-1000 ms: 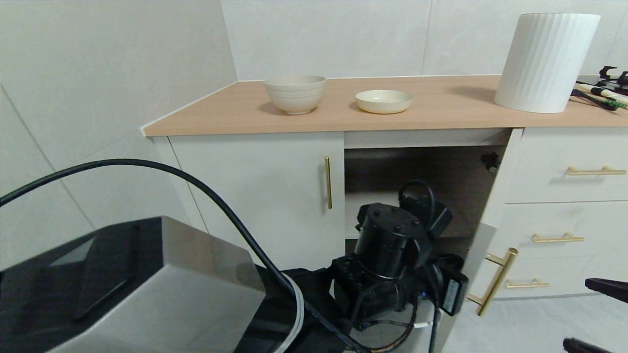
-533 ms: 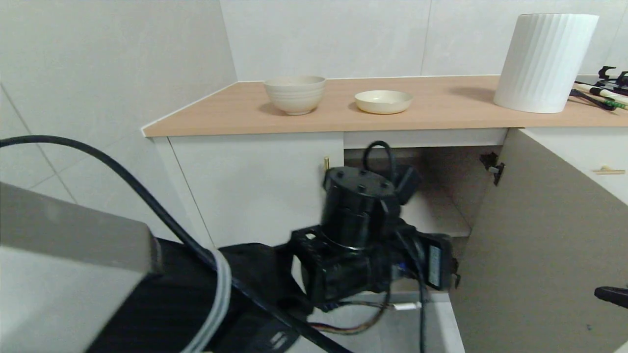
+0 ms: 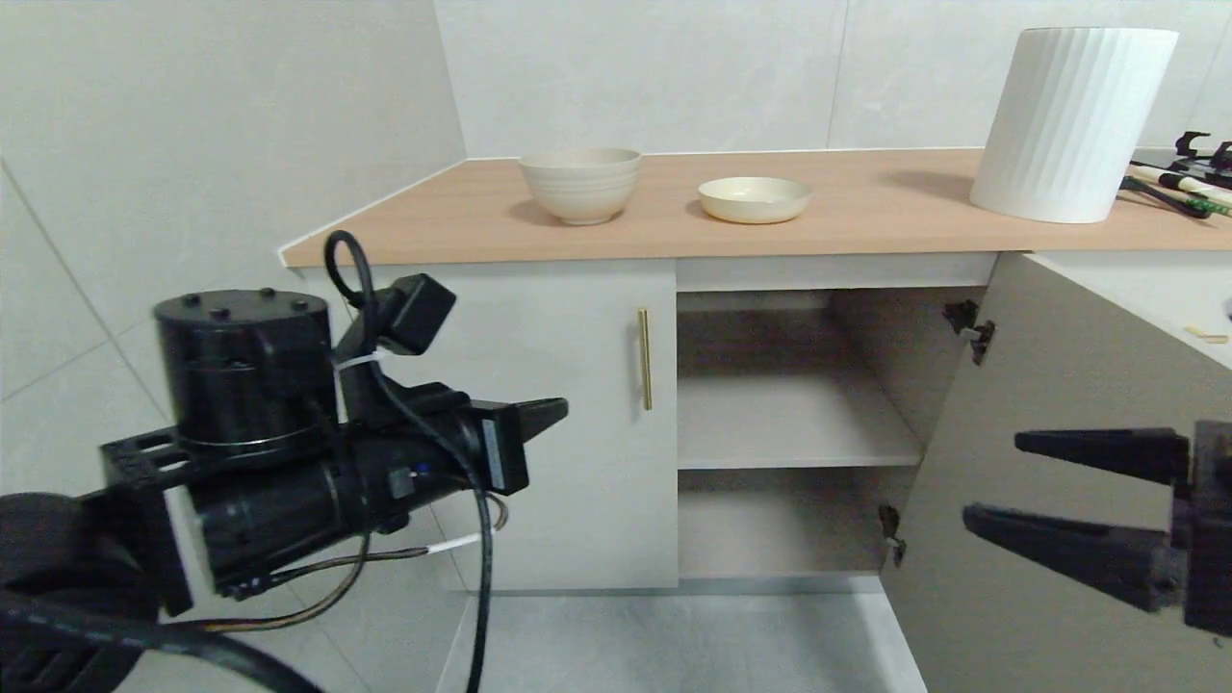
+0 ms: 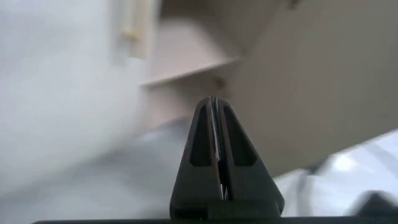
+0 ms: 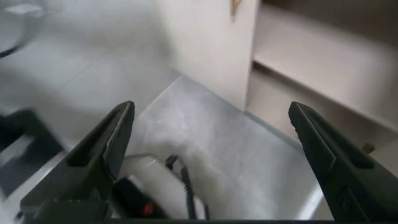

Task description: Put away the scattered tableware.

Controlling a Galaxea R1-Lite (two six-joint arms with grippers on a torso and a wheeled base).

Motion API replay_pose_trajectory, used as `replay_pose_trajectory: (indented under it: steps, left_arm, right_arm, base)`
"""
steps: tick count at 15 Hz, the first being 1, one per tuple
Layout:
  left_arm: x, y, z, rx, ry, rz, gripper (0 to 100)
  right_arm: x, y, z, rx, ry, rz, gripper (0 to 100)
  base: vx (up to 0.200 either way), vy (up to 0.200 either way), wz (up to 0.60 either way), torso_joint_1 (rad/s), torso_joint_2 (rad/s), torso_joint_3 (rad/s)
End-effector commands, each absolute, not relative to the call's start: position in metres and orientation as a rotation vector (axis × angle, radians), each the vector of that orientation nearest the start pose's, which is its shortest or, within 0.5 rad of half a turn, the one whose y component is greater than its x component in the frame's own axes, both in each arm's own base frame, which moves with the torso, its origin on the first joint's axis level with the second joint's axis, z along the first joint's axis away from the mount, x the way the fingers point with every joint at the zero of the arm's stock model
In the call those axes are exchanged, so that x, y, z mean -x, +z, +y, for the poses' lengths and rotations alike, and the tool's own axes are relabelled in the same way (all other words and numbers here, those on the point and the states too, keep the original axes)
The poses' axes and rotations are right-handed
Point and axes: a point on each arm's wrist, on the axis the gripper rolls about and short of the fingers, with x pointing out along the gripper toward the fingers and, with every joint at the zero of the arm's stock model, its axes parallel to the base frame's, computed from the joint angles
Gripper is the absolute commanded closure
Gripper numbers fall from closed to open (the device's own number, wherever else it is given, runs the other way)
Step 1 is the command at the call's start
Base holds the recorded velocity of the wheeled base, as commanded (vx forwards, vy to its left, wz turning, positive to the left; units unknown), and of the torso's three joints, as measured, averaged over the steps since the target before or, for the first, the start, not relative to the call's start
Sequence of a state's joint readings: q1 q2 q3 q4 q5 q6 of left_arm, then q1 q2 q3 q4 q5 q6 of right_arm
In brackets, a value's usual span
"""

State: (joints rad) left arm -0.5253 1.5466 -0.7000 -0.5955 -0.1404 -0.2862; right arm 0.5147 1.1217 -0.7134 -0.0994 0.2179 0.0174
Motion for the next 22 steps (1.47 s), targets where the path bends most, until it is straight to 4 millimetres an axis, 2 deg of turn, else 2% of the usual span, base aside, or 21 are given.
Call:
replay_pose_trajectory:
  steps: [1, 2, 4, 5, 8, 13, 16, 22]
  left_arm:
    - [-0.208, 0.212, -0.106, 0.193, -0.575, 0.253, 100]
    - [-0.206, 0.216, -0.105, 0.191, -0.576, 0.25, 100]
    - [-0.202, 0.217, -0.103, 0.183, -0.573, 0.277, 100]
    - [-0.201, 0.217, -0.103, 0.181, -0.57, 0.292, 0]
    - [-0.201, 0.222, -0.102, 0.184, -0.57, 0.28, 0]
    - [-0.178, 0.247, -0.091, 0.19, -0.574, 0.245, 0]
    - [-0.173, 0.252, -0.088, 0.185, -0.572, 0.246, 0]
    - [-0.175, 0.254, -0.083, 0.175, -0.543, 0.263, 0]
  right_arm:
    - [-0.178, 0.237, 0.106, 0.043, 0.705, 0.394, 0]
    - [-0.184, 0.236, 0.11, 0.038, 0.705, 0.407, 0]
    - [-0.185, 0.231, 0.11, 0.037, 0.702, 0.429, 0]
    - [-0.185, 0.231, 0.11, 0.037, 0.702, 0.429, 0]
    - [-0.184, 0.232, 0.11, 0.032, 0.702, 0.426, 0]
    - [-0.183, 0.232, 0.109, 0.016, 0.7, 0.429, 0]
    - [-0.183, 0.233, 0.109, 0.003, 0.693, 0.43, 0]
    - [-0.183, 0.231, 0.109, -0.008, 0.692, 0.441, 0]
  base:
    - [0.0, 0.0, 0.0, 0.0, 0.0, 0.0]
    - [0.0, 0.0, 0.0, 0.0, 0.0, 0.0]
    - [0.0, 0.0, 0.0, 0.0, 0.0, 0.0]
    - [0.0, 0.0, 0.0, 0.0, 0.0, 0.0]
    - [0.0, 0.0, 0.0, 0.0, 0.0, 0.0]
    - [0.0, 0.0, 0.0, 0.0, 0.0, 0.0]
    - [0.0, 0.0, 0.0, 0.0, 0.0, 0.0]
    - [0.2, 0.0, 0.0, 0.004, 0.0, 0.002]
